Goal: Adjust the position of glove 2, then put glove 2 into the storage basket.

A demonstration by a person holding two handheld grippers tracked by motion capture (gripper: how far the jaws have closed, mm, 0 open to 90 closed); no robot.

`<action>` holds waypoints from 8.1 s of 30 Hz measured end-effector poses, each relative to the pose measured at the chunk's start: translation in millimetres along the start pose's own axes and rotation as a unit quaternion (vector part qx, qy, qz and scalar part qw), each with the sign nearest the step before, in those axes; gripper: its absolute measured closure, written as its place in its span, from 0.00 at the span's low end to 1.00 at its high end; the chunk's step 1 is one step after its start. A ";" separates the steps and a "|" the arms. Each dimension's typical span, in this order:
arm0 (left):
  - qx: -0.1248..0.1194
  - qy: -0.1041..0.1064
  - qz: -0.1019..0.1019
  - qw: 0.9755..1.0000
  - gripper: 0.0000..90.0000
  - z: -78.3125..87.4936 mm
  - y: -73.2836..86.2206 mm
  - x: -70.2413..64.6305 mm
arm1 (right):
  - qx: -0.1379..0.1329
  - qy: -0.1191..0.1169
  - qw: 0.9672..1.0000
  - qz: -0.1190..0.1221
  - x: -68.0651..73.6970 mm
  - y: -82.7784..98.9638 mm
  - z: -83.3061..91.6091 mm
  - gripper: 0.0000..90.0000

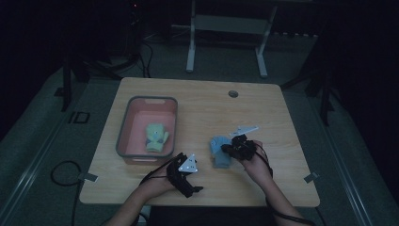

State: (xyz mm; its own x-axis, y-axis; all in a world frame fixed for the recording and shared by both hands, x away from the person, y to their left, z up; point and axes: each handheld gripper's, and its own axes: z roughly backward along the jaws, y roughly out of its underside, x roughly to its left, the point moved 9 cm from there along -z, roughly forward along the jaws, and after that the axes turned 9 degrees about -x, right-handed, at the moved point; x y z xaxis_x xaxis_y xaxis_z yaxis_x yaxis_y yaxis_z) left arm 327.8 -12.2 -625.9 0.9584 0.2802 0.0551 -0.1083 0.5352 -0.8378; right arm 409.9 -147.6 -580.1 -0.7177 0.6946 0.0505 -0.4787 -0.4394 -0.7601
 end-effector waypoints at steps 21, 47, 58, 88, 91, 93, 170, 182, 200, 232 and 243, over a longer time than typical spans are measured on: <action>0.034 -0.011 0.029 0.999 0.02 -14.9 -13.5 -8.8 | -0.024 0.003 1.000 -0.003 -19.2 2.1 10.4 0.70; 0.002 -0.034 -0.089 0.995 0.38 -63.3 -60.3 18.1 | -0.023 -0.010 0.999 -0.029 -53.9 -5.4 -20.5 0.53; 0.035 -0.042 -0.107 0.993 0.59 -73.6 -53.3 25.5 | -0.002 -0.012 0.999 -0.036 -54.8 13.5 -35.3 0.47; 0.034 -0.053 -0.108 0.992 0.84 -40.1 -88.3 40.8 | -0.039 -0.068 0.993 -0.086 -39.4 -23.0 -16.2 0.91; 0.036 -0.056 -0.117 0.991 0.84 -33.3 -93.8 42.8 | -0.049 -0.075 0.992 -0.087 -36.9 -32.7 -10.7 0.91; 0.036 -0.061 -0.122 0.990 0.84 -30.3 -96.0 43.6 | -0.052 -0.072 0.993 -0.082 -36.9 -36.8 -8.5 0.91; 0.074 -0.149 -0.148 0.975 0.84 80.6 -106.1 87.2 | -0.087 -0.099 0.991 -0.006 24.9 -162.3 -17.2 0.92; 0.091 -0.178 -0.129 0.971 0.84 126.9 -81.3 97.6 | -0.084 -0.127 0.988 0.015 64.9 -191.4 -44.0 0.92; 0.130 -0.181 -0.088 0.971 0.84 152.6 -23.7 106.2 | -0.060 -0.157 0.985 0.025 108.4 -192.4 -98.0 0.92; 0.166 -0.171 -0.006 0.971 0.54 134.1 22.6 117.8 | -0.011 -0.148 0.989 0.023 99.4 -164.3 -145.5 0.47; 0.123 -0.193 0.040 0.973 0.09 147.7 4.8 118.2 | -0.042 -0.184 0.982 0.030 102.3 -173.5 -119.1 0.21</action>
State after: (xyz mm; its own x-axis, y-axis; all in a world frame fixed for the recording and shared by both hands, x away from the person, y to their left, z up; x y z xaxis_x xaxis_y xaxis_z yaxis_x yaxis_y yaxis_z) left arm 401.5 141.1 -543.2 0.7783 0.5824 0.2346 -0.2840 0.6598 -0.6957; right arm 479.8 67.5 -520.2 -0.8850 0.4092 0.2220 -0.3969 -0.4140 -0.8192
